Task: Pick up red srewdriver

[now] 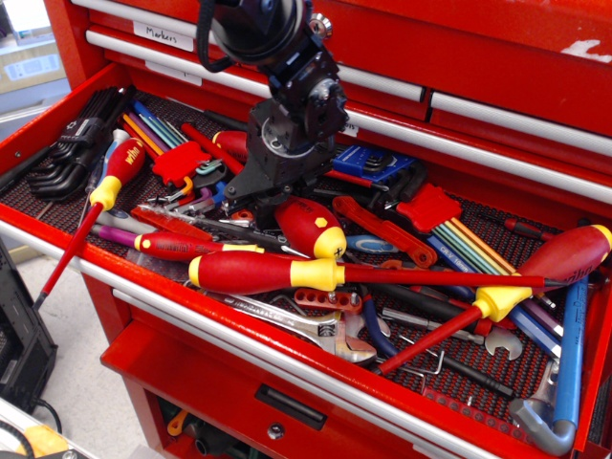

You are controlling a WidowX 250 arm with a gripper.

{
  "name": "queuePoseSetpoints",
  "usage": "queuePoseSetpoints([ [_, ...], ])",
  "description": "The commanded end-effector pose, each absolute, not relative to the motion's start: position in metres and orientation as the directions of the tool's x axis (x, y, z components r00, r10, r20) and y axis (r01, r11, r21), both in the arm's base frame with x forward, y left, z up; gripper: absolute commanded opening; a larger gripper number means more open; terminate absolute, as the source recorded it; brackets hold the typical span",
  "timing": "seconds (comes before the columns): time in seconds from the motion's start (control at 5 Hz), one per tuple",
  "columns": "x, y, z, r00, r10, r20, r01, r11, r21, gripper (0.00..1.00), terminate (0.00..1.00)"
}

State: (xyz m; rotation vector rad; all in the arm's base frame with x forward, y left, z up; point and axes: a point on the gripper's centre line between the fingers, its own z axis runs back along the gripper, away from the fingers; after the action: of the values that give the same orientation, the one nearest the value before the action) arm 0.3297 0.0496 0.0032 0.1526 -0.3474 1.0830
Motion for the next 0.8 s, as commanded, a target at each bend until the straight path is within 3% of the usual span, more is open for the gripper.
queuePoseSetpoints([
  [0.0, 0.332, 0.053, 0.072, 0.398, 0.803, 0.444, -0.894, 0.448, -0.009, 0.00, 0.00],
  [0.6, 0.312, 0.057, 0.114, 0.321, 0.783, 0.533, -0.930, 0.366, 0.023, 0.00, 0.00],
])
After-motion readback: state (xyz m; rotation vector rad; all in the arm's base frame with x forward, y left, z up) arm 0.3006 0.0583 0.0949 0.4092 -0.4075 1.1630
